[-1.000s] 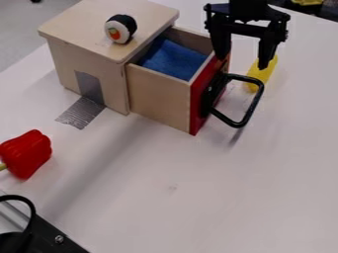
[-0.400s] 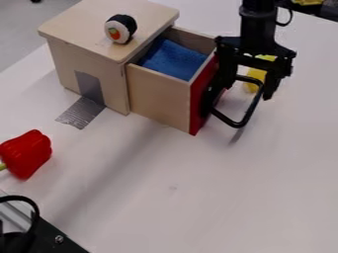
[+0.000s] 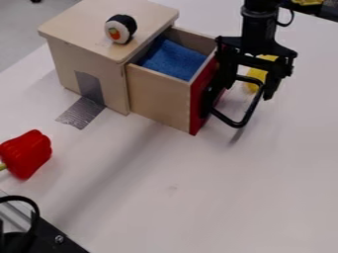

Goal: Close the drawer

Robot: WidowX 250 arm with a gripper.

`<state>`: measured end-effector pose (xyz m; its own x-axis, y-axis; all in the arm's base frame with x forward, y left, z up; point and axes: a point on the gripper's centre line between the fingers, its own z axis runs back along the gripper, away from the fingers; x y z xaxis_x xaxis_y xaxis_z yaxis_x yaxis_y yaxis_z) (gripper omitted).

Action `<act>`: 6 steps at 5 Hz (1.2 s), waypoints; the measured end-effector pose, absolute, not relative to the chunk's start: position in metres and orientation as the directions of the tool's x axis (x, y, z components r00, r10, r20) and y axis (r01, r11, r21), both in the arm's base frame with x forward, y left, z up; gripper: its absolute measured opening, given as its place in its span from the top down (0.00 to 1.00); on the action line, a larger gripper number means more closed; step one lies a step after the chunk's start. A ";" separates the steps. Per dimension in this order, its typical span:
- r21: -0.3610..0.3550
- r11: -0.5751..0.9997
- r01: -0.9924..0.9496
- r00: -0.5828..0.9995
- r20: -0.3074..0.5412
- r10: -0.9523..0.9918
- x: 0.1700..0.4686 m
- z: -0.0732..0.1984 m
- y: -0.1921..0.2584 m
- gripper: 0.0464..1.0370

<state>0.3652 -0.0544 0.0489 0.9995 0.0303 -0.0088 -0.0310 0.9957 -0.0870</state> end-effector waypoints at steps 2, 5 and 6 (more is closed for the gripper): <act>-0.085 0.996 -0.026 1.000 -0.018 0.024 0.359 0.044 -0.058 0.04; 0.004 1.000 -0.014 0.999 -0.037 0.014 0.348 0.044 -0.038 0.04; 0.033 0.998 -0.055 0.997 -0.055 0.057 0.342 0.046 -0.007 0.04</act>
